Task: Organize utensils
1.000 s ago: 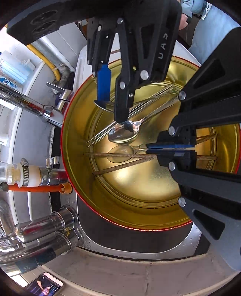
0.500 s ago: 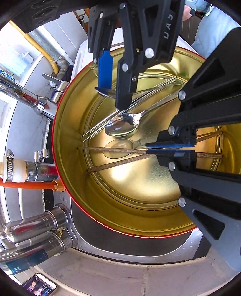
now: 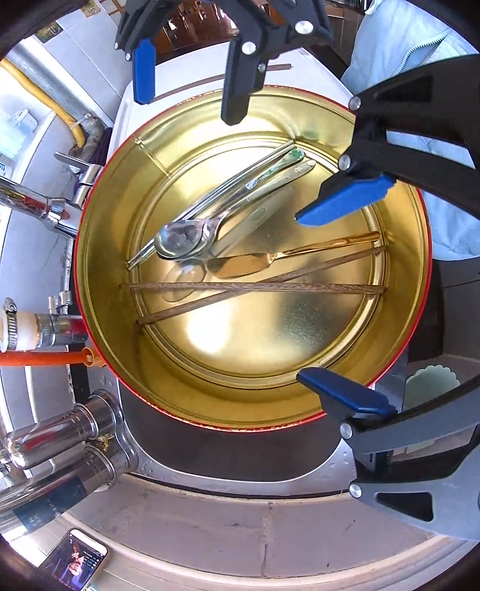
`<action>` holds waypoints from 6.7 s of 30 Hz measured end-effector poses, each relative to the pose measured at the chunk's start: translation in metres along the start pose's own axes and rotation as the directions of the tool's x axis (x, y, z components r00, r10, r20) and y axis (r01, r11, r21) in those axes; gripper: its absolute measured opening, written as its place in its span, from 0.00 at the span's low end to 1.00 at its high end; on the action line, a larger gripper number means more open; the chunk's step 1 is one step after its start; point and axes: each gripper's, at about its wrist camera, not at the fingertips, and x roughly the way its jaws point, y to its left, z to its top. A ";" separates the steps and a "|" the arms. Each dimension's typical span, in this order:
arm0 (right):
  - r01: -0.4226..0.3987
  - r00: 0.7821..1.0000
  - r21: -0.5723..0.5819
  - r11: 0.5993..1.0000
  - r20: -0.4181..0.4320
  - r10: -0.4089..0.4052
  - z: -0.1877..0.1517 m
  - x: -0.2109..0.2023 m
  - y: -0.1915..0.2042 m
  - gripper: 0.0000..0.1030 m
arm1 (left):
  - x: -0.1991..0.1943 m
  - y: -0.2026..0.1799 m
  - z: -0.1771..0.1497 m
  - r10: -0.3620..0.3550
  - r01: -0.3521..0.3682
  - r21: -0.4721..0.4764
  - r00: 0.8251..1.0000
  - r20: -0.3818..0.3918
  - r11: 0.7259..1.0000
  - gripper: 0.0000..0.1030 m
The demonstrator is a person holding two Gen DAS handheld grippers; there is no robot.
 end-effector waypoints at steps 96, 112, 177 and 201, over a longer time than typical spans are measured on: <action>0.131 0.987 0.533 0.836 -0.152 -0.058 -0.205 0.060 -0.257 0.88 | 0.109 -0.319 0.054 -0.003 0.008 0.110 0.999 -0.042 0.994 0.75; 0.081 0.993 0.638 0.765 -0.119 -0.007 -0.220 0.046 -0.243 0.06 | 0.093 -0.316 0.050 -0.031 0.010 0.280 0.997 0.073 0.960 0.06; -0.076 0.984 0.299 0.951 0.179 0.023 -0.071 -0.083 -0.093 0.48 | -0.005 -0.063 -0.006 0.188 -0.168 -0.120 0.964 0.187 0.979 0.19; -0.230 0.973 0.576 0.785 0.127 0.192 -0.023 0.055 -0.164 0.72 | -0.021 -0.057 0.000 0.059 -0.004 -0.201 0.962 0.267 0.980 0.73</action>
